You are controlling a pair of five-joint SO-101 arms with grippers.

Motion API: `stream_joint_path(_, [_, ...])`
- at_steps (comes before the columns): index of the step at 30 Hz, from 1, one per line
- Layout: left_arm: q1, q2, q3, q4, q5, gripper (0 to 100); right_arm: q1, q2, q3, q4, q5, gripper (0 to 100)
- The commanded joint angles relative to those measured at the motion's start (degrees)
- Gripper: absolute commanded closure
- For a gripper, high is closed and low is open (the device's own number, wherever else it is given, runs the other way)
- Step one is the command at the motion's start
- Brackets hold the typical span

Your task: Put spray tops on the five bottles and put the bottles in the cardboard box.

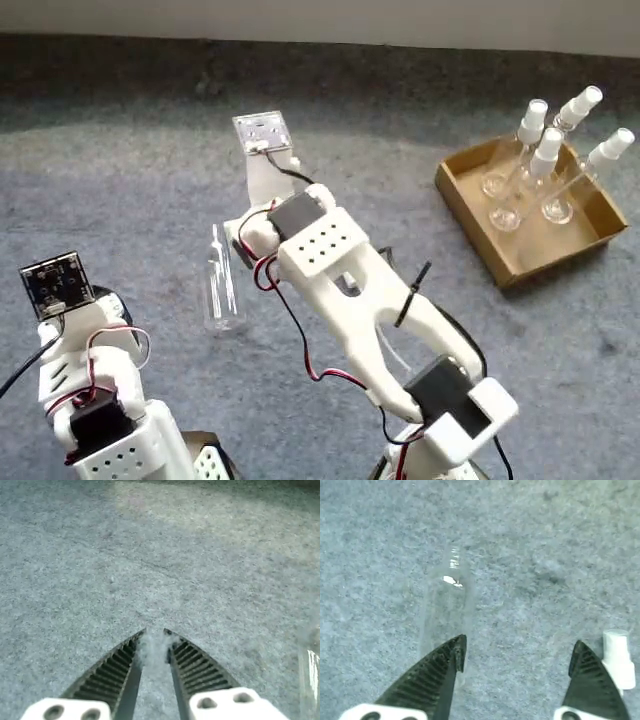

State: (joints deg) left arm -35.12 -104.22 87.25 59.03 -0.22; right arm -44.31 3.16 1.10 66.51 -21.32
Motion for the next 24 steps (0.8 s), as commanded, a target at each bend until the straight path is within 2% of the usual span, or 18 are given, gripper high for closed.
stream_joint_path(1, [-2.33, -0.57, -0.48, -1.41, -0.53, 99, -2.07, 2.59, -8.22, -0.22, -4.84, 70.9])
stream_joint_path(12, [-2.07, -0.57, -0.40, -1.41, -0.53, 99, -3.74, 15.08, -20.44, -0.22, -6.51, 70.9])
stream_joint_path(18, [-1.89, -0.57, -0.40, -1.49, -0.53, 99, -3.65, 19.82, -27.12, -0.22, -15.21, 70.8])
stream_joint_path(20, [-1.80, -0.57, -0.40, -1.49, -0.53, 99, -4.09, 21.14, -28.62, -0.22, -16.09, 68.4])
stream_joint_path(24, [1.98, -0.57, -0.31, -1.49, -0.62, 99, -5.58, 23.52, -29.58, -0.22, -17.41, 57.0])
